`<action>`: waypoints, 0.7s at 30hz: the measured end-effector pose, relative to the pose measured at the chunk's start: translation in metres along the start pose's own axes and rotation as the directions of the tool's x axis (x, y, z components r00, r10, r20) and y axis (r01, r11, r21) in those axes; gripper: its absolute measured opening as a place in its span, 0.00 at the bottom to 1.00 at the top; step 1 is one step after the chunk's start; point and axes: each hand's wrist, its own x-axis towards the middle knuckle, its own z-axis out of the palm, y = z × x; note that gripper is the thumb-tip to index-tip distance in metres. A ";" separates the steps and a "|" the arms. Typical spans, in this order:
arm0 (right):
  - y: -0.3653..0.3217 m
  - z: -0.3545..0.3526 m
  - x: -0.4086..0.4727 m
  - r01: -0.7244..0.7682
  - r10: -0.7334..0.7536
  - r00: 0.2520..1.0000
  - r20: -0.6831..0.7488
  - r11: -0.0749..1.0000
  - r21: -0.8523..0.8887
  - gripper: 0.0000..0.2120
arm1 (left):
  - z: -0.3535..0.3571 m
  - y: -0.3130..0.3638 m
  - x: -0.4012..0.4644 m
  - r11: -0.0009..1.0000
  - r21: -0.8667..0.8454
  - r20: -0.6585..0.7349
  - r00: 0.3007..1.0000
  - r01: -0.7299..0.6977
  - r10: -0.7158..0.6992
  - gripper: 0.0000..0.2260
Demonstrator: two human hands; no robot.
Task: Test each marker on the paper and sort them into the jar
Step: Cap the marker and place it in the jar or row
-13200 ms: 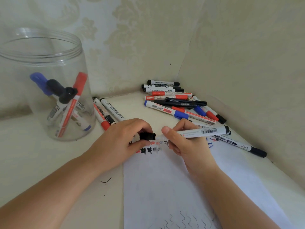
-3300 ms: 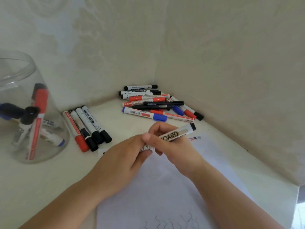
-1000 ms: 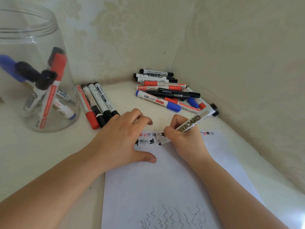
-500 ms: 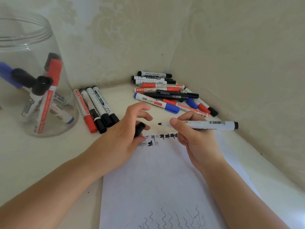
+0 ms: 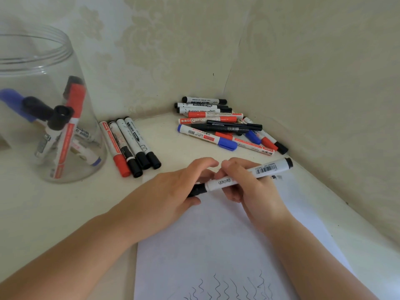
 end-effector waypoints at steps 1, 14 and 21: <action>0.000 0.000 0.000 -0.010 0.010 1.000 0.011 1.000 0.005 0.13 | 0.000 0.001 -0.001 1.000 0.010 0.002 1.000 -0.001 0.001 0.29; -0.003 0.005 0.000 -0.001 0.010 0.999 -0.041 0.981 0.195 0.13 | -0.002 0.010 -0.005 0.971 0.238 -0.115 0.993 -0.014 0.042 0.18; -0.005 0.017 -0.007 -0.029 0.049 0.997 -0.059 0.953 0.301 0.14 | 0.000 0.022 -0.011 0.982 0.191 -0.050 0.999 -0.007 0.017 0.17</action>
